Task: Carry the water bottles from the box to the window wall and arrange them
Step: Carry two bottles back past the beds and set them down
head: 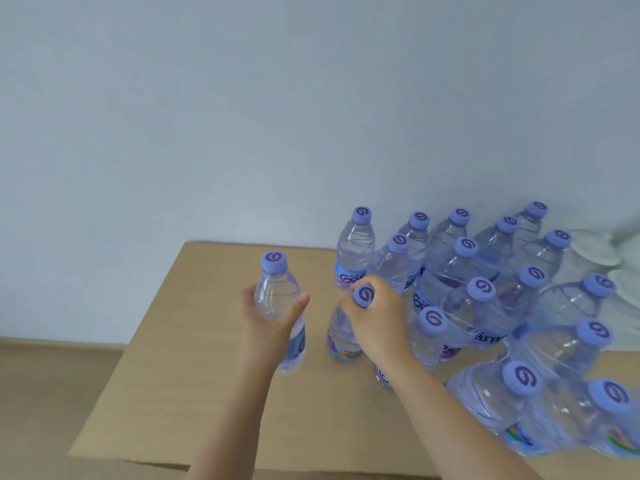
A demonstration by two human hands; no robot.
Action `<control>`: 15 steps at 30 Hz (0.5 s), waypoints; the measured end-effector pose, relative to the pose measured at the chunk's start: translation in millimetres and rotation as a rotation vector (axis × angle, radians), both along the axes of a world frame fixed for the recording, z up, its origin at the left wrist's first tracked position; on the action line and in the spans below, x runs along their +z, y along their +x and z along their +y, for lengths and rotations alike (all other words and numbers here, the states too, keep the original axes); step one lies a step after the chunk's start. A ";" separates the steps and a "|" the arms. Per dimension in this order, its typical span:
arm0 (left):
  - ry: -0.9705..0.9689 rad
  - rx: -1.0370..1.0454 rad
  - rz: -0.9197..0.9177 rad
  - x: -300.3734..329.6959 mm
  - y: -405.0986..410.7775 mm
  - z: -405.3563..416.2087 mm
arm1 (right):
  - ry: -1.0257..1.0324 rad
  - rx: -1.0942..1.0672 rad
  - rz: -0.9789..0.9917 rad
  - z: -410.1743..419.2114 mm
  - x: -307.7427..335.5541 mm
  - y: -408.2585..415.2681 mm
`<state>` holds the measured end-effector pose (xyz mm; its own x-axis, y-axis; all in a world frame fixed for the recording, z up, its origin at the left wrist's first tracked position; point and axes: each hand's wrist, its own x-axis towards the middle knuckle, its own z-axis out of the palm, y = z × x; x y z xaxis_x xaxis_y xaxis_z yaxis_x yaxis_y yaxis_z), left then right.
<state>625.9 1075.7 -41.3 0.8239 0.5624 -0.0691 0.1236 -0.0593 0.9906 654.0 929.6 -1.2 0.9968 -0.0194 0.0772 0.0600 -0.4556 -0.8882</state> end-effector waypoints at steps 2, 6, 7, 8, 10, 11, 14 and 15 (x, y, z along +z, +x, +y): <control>0.001 -0.037 0.007 -1.5 19.3 -0.4 | -0.038 0.005 0.017 -2.3 0.4 4.5; -0.011 -0.145 0.001 -4.2 49.1 -12.0 | -0.098 0.056 0.038 -0.7 3.4 7.8; -0.015 -0.166 0.000 -4.7 55.4 -16.5 | -0.104 0.066 0.053 -1.0 4.3 7.4; -0.019 -0.184 0.004 -6.0 61.2 -20.9 | -0.093 0.070 0.070 -2.3 4.6 6.0; -0.044 -0.214 0.013 -8.0 69.6 -30.3 | -0.054 0.072 0.085 -6.2 3.3 0.0; -0.056 -0.230 0.011 -8.7 72.2 -33.9 | -0.052 0.080 0.079 -7.9 1.8 -4.3; -0.052 -0.311 -0.002 -12.3 75.3 -41.3 | -0.041 0.106 0.054 -9.7 -2.6 -17.4; -0.050 -0.319 -0.007 -12.5 73.8 -42.4 | -0.034 0.107 0.048 -9.7 -3.2 -21.0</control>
